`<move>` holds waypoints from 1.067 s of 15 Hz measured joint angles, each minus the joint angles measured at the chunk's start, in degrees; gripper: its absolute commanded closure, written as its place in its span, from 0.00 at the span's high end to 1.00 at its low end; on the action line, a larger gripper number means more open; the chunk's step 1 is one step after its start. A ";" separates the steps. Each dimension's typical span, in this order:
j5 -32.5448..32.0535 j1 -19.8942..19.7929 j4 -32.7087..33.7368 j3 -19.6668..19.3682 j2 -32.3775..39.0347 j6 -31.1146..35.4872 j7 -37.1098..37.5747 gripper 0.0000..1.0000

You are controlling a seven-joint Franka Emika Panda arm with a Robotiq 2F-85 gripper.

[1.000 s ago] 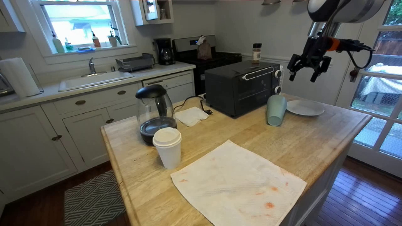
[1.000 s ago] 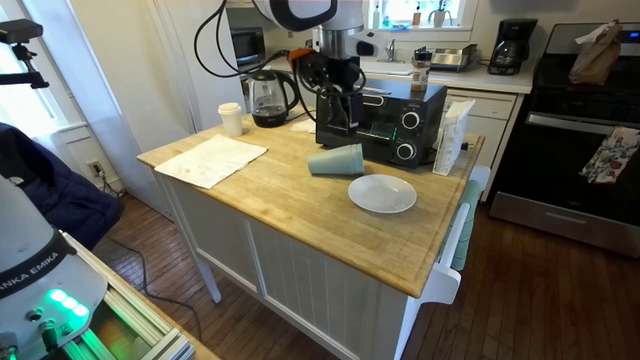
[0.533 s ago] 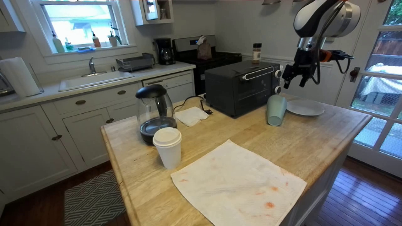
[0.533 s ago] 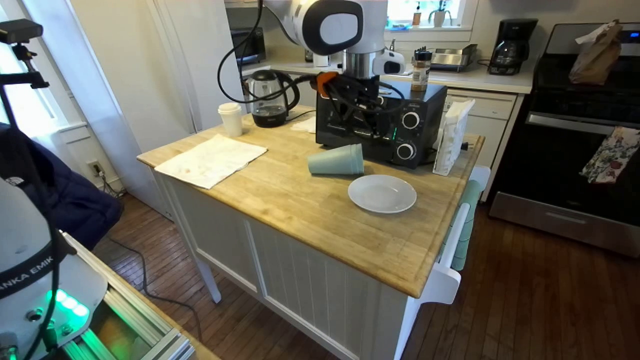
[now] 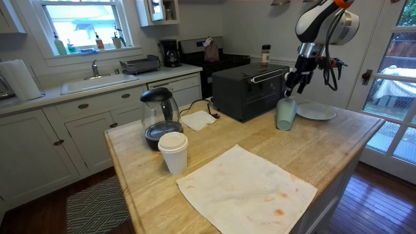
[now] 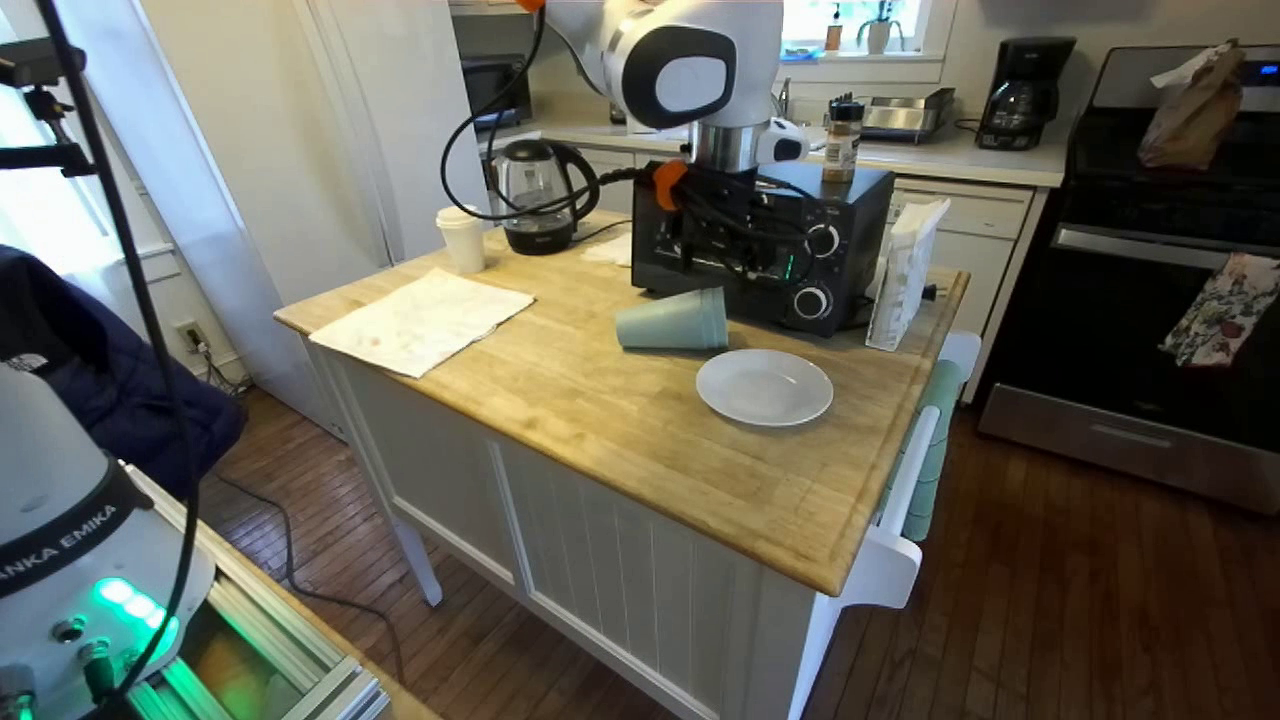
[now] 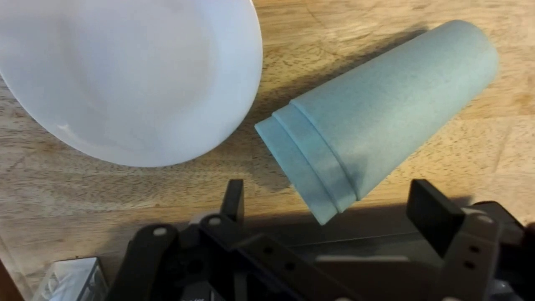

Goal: Stack the blue cups

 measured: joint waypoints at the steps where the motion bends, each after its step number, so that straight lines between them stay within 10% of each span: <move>1: 0.34 -0.60 0.17 0.63 0.25 -0.67 -1.46 1.00; 16: 1.70 -2.20 3.26 3.08 4.97 -3.06 -11.15 1.00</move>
